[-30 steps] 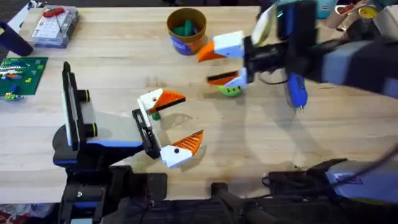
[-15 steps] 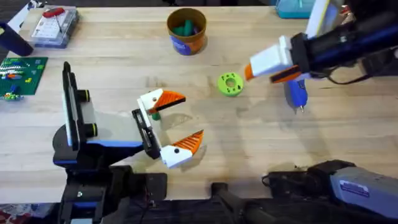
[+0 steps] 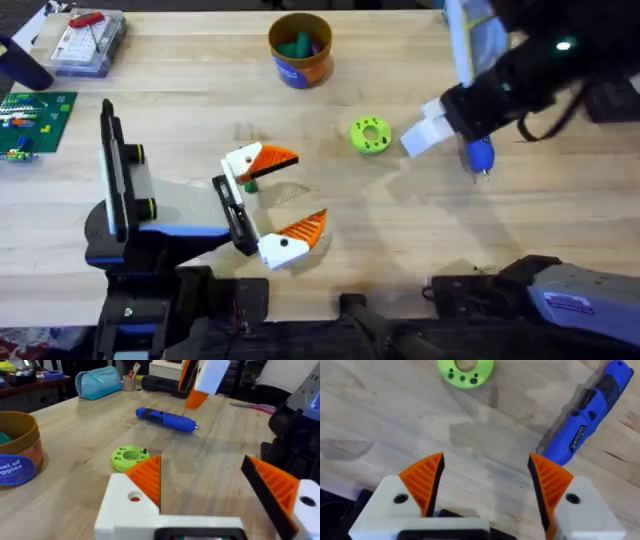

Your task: Pick up the gripper from the table and insert it into the empty holder that is missing its gripper. Then pick up a screw, insert it into the mounting hole, and use the screwdriver to tighten it. Finally, clean up the table by picking up the vegetable and placing it into the bucket.

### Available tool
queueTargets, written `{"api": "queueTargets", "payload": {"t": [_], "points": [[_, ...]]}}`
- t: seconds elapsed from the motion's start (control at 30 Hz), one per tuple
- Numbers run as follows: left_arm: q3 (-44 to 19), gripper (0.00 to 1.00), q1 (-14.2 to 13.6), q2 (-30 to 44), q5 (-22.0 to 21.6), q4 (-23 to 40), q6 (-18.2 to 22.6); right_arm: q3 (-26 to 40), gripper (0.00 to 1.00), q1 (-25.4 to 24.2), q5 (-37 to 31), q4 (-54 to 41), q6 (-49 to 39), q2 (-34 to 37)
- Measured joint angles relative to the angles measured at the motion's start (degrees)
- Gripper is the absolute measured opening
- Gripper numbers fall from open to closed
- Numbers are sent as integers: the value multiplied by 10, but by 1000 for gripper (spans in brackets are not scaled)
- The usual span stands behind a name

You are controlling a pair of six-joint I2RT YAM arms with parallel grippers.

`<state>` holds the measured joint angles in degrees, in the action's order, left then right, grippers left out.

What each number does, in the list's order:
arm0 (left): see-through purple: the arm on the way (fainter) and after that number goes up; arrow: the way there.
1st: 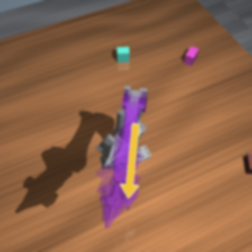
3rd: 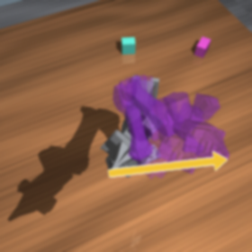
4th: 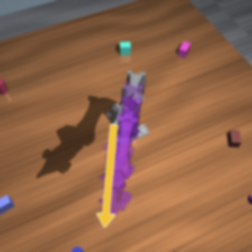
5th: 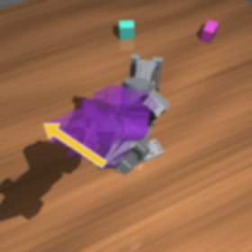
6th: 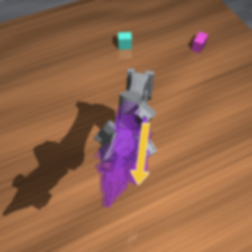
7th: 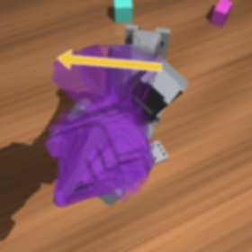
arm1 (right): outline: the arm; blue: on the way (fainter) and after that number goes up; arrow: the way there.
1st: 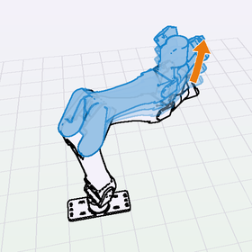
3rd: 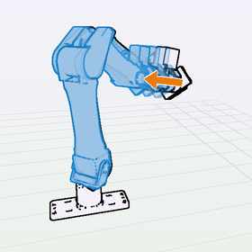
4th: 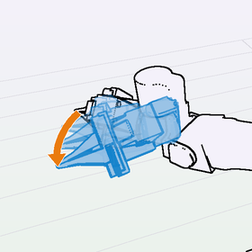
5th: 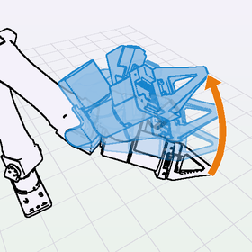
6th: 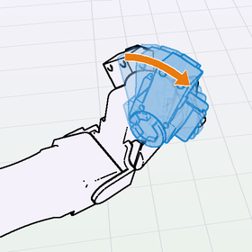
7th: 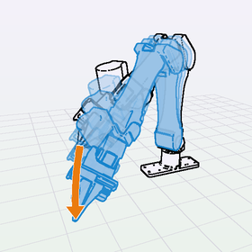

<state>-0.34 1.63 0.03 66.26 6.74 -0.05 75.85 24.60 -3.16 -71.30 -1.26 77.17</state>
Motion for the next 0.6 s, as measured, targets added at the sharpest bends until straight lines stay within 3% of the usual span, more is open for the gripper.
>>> {"api": "queueTargets", "payload": {"t": [0.37, 0.6], "points": [[0, 990, 0, 0, 0, 0, 0, 8, 997, 19, -18, 63, -3, 143], [0, 990, 0, 0, 0, 0, 0, 20, 993, 30, -19, 123, -10, 186]]}}
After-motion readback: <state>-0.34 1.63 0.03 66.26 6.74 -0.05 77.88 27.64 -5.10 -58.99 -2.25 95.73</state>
